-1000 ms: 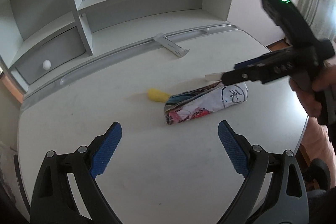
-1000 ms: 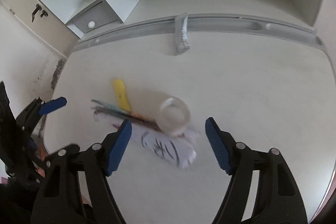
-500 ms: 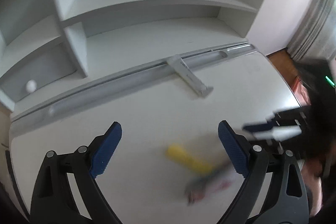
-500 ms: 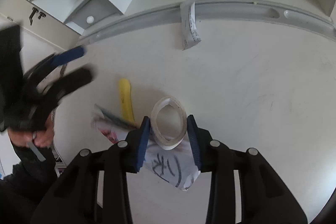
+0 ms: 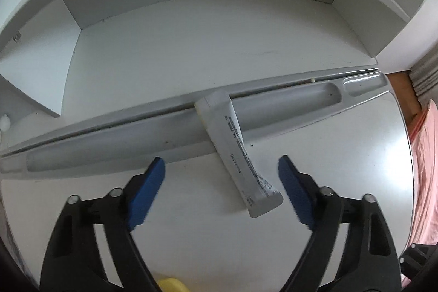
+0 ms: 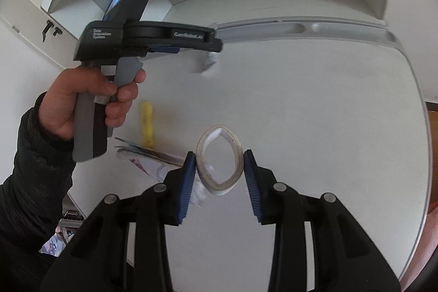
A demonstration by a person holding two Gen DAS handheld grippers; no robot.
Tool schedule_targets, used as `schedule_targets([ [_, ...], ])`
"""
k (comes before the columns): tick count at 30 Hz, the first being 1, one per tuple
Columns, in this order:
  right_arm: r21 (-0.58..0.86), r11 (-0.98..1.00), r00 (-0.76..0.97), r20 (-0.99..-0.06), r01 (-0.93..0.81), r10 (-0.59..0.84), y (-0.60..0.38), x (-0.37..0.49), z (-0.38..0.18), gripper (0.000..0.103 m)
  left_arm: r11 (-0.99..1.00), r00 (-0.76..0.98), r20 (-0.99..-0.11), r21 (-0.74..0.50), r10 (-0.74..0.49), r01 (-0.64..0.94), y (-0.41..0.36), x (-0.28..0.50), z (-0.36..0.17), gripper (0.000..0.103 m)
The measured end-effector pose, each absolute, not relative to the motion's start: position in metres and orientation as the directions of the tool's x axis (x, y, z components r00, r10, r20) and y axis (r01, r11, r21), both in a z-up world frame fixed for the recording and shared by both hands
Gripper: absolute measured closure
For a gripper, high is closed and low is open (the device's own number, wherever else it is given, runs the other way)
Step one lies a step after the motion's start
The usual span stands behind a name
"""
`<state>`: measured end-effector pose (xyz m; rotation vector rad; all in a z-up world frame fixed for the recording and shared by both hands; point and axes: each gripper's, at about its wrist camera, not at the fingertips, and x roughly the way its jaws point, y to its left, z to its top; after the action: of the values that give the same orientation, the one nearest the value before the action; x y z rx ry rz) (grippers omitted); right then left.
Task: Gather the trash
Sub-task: 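Grasp the white tape roll with the right tool while the left tool grasps the white tube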
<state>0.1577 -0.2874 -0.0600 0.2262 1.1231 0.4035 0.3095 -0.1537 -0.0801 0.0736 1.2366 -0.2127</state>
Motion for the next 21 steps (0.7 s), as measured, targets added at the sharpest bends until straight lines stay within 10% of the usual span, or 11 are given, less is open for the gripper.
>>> schedule_targets([
  [3, 0.375, 0.910, 0.388, -0.823, -0.177, 0.414, -0.308, 0.147, -0.059, 0.067, 0.980, 0.330, -0.939, -0.031, -0.097, 0.198, -0.159, 0.304, -0.082, 0.037],
  [7, 0.369, 0.920, 0.419, -0.820, -0.134, 0.390, -0.340, 0.122, -0.057, 0.067, 0.977, 0.348, -0.932, -0.023, -0.097, 0.210, -0.162, 0.292, -0.079, 0.087],
  [21, 0.301, 0.909, 0.537, -0.837, 0.287, 0.107, -0.506, -0.049, -0.083, 0.067, 0.834, 0.400, -0.856, -0.062, -0.327, 0.549, -0.286, 0.139, -0.016, 0.090],
])
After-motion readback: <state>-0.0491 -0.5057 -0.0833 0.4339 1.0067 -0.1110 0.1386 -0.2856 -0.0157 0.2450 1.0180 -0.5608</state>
